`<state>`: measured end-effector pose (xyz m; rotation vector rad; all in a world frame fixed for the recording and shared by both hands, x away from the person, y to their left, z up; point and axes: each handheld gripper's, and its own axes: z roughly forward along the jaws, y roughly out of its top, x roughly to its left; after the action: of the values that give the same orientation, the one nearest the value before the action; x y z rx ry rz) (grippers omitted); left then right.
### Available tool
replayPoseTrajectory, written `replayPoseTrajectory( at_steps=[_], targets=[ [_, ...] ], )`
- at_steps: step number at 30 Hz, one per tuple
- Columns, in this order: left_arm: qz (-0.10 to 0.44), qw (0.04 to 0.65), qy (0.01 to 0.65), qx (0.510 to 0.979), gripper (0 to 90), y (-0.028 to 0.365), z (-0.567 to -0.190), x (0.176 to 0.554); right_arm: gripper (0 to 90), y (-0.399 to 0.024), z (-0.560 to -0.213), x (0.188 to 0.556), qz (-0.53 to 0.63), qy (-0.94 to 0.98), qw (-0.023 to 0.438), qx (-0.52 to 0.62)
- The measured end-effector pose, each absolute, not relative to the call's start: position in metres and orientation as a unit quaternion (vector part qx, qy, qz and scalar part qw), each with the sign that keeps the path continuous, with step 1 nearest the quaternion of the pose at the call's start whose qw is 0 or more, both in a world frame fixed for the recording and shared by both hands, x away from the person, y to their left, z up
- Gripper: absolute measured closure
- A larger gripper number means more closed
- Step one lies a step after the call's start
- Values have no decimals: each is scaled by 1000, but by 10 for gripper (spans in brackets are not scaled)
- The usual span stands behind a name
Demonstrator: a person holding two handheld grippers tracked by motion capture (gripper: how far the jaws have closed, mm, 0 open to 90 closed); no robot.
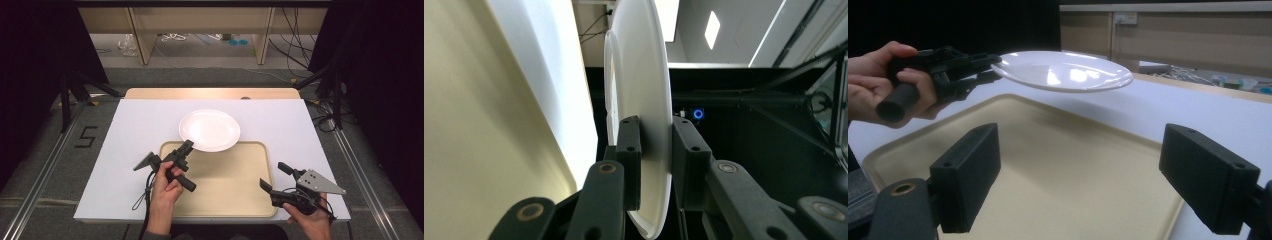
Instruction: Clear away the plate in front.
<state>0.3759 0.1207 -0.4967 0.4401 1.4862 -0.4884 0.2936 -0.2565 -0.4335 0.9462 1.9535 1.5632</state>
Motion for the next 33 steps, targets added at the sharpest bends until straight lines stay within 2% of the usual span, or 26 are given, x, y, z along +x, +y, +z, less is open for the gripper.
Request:
replayPoseTrajectory(
  at_steps=[14, 33],
  targets=[
    [-233, 702, 650, 174, 753, 128, -508, 335, 177, -261, -434, 294, 573, 699, 223, 366],
    [-232, 691, 660, 183, 751, 124, -521, 300, 177, -260, -435, 295, 574, 703, 225, 354]
  ],
)
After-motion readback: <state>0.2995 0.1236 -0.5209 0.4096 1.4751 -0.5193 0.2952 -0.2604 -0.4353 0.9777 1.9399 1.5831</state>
